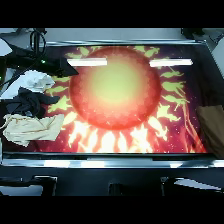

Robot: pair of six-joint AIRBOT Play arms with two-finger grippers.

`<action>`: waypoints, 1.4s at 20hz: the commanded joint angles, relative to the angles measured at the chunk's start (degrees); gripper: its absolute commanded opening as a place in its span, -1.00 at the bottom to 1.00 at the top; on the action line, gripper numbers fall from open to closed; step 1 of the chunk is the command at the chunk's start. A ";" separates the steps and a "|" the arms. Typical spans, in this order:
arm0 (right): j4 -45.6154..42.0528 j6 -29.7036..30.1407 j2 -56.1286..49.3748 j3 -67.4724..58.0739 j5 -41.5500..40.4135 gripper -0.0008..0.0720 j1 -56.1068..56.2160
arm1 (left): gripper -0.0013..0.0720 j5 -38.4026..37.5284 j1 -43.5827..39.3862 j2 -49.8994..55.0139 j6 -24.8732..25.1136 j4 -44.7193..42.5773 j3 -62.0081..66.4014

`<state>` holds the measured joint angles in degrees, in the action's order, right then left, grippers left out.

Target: Fold the clothes and pants, and hang the long-sleeved shirts on hangers.

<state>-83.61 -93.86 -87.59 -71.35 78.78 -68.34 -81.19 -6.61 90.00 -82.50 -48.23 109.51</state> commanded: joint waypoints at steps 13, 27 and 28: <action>2.10 -0.46 2.95 -11.32 3.58 0.83 0.09 | -0.91 1.36 0.42 -0.15 -1.11 3.37 0.94; 10.05 2.73 1.92 -16.81 13.18 0.78 46.45 | 0.95 2.71 -4.79 -5.38 -16.33 -33.73 -27.47; 9.88 2.56 1.99 -15.10 12.70 0.78 47.43 | 0.95 8.74 -5.05 -8.79 -16.61 -33.79 -32.20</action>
<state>-72.29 -90.06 -85.27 -94.87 86.50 -27.46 -78.39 -10.81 86.65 -99.04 -81.17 90.65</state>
